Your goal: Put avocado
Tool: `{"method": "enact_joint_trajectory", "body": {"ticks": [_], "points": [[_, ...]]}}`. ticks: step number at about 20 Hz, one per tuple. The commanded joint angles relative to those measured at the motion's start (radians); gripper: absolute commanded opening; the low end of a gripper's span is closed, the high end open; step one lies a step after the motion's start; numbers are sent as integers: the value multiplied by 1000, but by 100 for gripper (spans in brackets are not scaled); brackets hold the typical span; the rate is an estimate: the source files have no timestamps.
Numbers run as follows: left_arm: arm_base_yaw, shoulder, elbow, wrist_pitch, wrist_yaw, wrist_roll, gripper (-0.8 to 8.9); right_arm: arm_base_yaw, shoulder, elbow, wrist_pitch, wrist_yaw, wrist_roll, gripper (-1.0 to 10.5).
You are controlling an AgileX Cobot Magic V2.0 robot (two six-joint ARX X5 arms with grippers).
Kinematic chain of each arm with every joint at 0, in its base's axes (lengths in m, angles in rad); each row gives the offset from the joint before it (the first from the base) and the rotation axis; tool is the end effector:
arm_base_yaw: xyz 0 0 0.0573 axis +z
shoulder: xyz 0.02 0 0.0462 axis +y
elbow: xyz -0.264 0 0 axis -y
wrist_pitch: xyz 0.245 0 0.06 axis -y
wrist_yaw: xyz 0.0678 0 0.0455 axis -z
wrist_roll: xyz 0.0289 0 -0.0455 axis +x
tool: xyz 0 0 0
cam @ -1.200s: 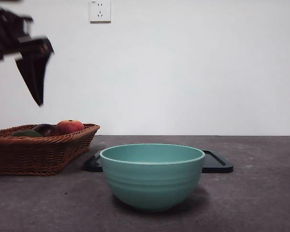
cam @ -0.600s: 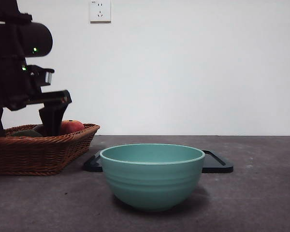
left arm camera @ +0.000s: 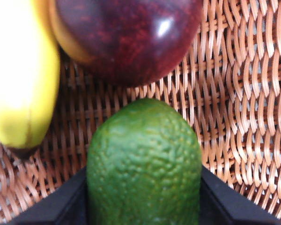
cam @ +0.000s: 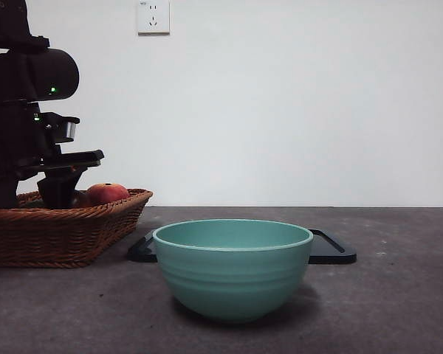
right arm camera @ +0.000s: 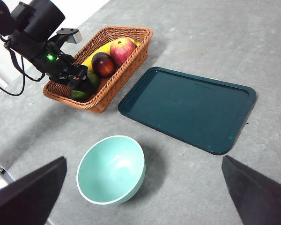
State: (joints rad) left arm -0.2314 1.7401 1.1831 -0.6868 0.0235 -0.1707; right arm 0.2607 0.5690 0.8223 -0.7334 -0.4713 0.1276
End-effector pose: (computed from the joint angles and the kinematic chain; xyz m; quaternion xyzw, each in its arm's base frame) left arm 0.3261 -0.0775 0.1936 -0.0085 0.5861 -0.0535 0.8084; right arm 0.0959 0.0392 0.3220 0.0828 0.2581 0.3318 0.9036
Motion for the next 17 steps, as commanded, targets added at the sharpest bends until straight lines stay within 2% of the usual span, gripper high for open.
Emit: {"method": "enact_joint_trajectory", "body": {"ticks": [1, 5, 8, 12, 17], "points": [[0, -23, 23, -12, -6, -2, 118, 3, 2, 18, 6, 0, -5, 643], [-23, -166, 23, -36, -4, -7, 118, 3, 2, 18, 6, 0, -4, 642], [-81, -287, 22, -86, 3, -26, 118, 3, 2, 18, 6, 1, -4, 643], [-232, -391, 22, -136, 6, -97, 118, 3, 2, 18, 6, 0, -4, 643], [-451, -386, 22, -124, 7, -153, 118, 3, 2, 18, 6, 0, -4, 642]]}}
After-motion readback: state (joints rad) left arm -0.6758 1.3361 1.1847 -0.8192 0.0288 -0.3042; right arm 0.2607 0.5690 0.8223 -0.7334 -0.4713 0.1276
